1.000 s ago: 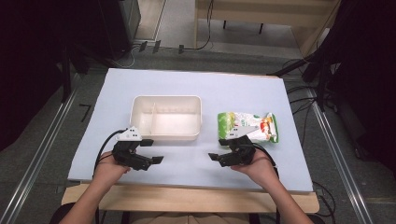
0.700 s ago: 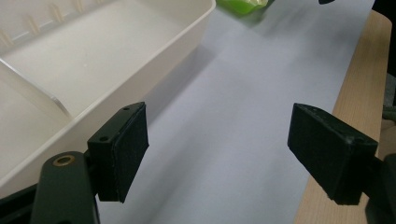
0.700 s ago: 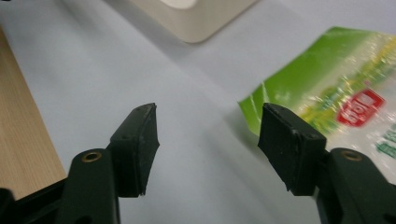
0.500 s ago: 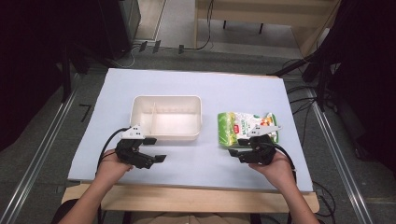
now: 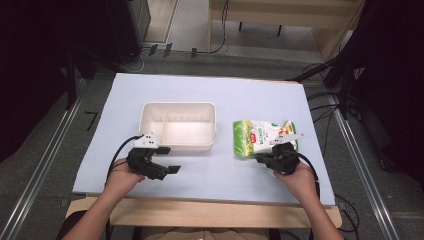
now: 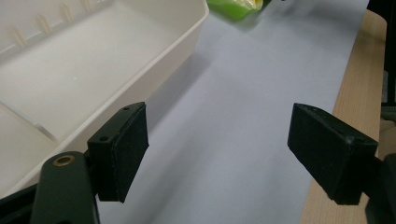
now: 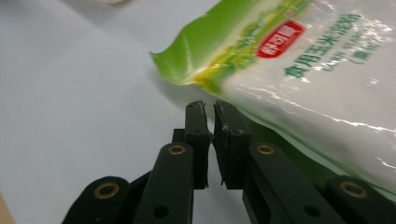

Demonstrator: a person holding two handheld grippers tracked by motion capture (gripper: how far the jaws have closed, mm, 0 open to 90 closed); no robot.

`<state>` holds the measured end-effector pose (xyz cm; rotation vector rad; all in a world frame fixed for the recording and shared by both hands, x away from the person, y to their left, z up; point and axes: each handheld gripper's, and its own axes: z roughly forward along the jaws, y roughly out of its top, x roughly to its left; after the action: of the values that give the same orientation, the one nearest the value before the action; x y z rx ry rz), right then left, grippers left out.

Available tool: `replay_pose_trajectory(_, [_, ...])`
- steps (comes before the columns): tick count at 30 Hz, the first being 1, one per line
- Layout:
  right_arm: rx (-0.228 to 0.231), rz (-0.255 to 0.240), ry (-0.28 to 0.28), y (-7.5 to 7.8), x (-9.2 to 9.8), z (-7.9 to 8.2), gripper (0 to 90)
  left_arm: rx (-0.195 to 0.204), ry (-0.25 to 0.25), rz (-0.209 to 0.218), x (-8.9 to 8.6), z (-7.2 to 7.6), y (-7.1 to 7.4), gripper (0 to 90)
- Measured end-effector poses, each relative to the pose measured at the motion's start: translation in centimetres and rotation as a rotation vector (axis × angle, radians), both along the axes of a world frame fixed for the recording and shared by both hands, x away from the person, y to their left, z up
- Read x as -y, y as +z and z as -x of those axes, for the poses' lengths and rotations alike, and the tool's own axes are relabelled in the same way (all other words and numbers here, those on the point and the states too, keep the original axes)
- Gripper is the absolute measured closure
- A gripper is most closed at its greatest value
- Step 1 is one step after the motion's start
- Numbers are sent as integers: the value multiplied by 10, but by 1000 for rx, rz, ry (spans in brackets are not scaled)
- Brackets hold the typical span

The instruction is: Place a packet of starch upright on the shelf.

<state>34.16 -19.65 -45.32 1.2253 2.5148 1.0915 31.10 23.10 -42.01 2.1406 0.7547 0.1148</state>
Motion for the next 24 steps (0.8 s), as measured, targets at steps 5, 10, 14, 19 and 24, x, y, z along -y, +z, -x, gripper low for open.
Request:
replay_pose_trajectory(5, [-18,-6,-46,-7,6,-13,899,0,0,-6,1,0,0,210])
replay_pose_trajectory(10, [-5,2,-73,-4,0,-20,900,-2,1,-12,1,-1,-1,210])
replay_pose_trajectory(14, [4,22,-70,-5,-3,-25,900,-1,0,-14,0,0,-2,210])
replay_pose_trajectory(19, [19,37,-69,-8,-6,-33,900,-5,7,-18,-1,1,-1,210])
replay_pose_trajectory(24, [18,40,-87,-10,-11,-45,900,-5,5,-14,-1,1,-2,210])
